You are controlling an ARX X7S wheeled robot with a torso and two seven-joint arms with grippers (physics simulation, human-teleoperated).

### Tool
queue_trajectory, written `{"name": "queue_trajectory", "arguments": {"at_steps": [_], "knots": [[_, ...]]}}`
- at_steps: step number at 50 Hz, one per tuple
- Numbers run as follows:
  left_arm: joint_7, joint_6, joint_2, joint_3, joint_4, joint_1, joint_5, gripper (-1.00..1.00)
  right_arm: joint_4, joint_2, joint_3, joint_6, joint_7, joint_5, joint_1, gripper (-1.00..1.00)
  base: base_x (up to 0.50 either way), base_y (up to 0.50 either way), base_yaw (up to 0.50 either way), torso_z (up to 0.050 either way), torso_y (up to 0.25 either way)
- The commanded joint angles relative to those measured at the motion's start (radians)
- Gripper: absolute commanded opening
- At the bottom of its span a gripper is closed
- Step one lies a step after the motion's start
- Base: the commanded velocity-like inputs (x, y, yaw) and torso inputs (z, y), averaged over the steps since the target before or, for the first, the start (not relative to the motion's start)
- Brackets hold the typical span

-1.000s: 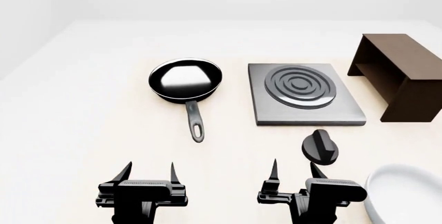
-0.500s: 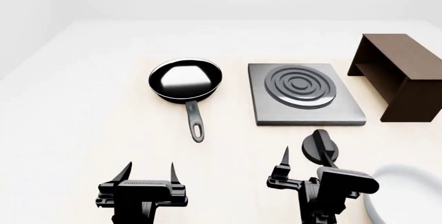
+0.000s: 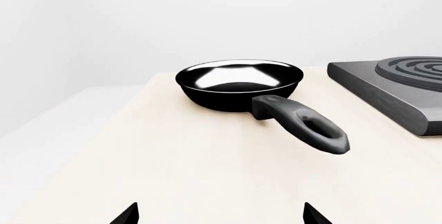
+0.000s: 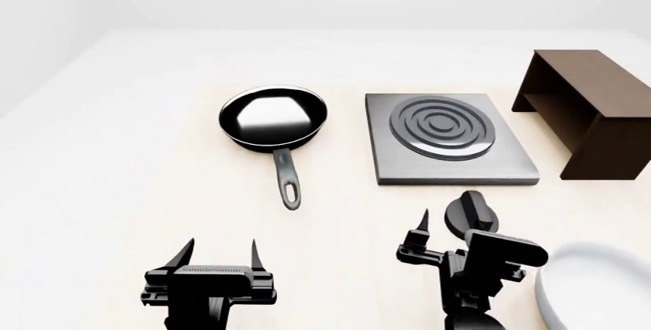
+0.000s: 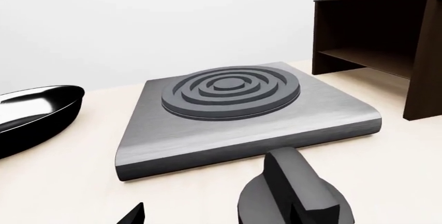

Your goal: Turn on the stove.

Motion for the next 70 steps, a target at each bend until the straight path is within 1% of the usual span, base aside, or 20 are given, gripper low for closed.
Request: {"name": "queue_trajectory", "arguments": {"at_steps": [1,5,16,43,70], "knots": [[0.022,0.009,0.010,-0.017,0.006,0.005,-0.006,1.00,0.055,-0.016,-0.003,-0.017,-0.018,-0.025,0.031,1.00,0.00,0.00,0.00,0.000,0.000],[0.020,0.009,0.008,-0.015,0.006,0.005,-0.007,1.00,0.056,-0.014,-0.004,-0.013,-0.014,-0.022,0.036,1.00,0.00,0.00,0.00,0.000,0.000],[0.016,0.010,0.004,-0.010,0.006,0.004,-0.011,1.00,0.151,-0.022,-0.002,-0.034,-0.019,-0.012,0.084,1.00,0.00,0.00,0.00,0.000,0.000],[0.005,0.013,-0.005,0.002,0.005,0.001,-0.021,1.00,0.200,-0.030,-0.009,-0.060,-0.002,0.008,0.109,1.00,0.00,0.00,0.00,0.000,0.000],[-0.006,0.016,-0.014,0.014,0.004,-0.001,-0.030,1.00,0.355,-0.039,-0.017,-0.102,-0.008,0.020,0.184,1.00,0.00,0.00,0.00,0.000,0.000]]}}
